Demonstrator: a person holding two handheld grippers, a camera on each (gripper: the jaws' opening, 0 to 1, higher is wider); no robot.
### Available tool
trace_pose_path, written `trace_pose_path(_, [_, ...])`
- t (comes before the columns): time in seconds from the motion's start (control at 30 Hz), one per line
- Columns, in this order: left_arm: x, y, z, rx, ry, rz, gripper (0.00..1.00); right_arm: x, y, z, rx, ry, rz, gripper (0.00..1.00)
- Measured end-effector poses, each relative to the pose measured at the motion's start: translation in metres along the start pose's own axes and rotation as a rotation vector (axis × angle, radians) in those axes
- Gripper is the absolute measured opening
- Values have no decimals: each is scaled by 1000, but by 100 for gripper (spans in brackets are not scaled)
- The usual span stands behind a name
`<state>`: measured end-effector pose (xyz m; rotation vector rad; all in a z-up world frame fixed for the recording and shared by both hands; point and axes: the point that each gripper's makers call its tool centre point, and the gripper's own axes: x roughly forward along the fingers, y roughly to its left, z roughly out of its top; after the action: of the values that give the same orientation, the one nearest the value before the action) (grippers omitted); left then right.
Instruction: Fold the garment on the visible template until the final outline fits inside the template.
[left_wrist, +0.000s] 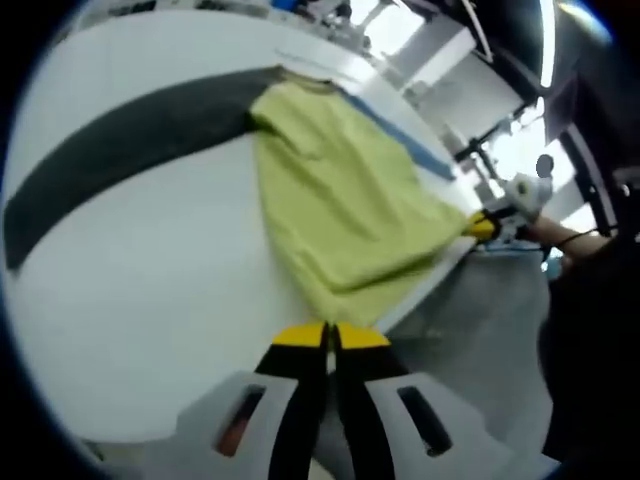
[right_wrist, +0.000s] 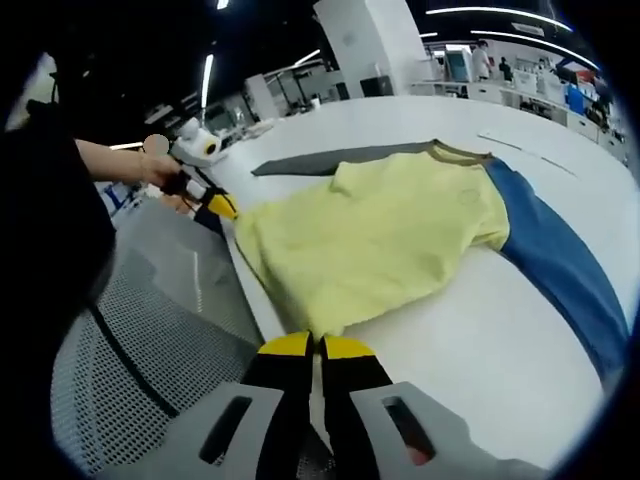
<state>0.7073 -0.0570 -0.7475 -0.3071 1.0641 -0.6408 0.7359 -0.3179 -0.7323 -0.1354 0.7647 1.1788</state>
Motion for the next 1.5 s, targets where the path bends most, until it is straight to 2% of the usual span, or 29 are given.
trace_pose_path(0.2, [-4, -9, 3, 13, -6, -11, 0, -12, -1, 1, 9, -15, -18, 3])
trace_pose_path(0.6, [-5, -19, 3, 15, -3, -26, 0, -26, 3, -8, 151, -16, -29, 3])
trace_pose_path(0.93, [-5, -15, -3, -6, 8, -24, 0, -24, 4, -16, 275, 21, -36, 3])
trace_pose_path(1.23, [-10, -11, -4, -11, -8, -26, 0, -27, 7, -12, 295, 35, -51, 3])
trace_pose_path(1.5, [-5, -2, -23, -38, 42, -4, 0, -19, 18, -28, 342, 97, -15, 3])
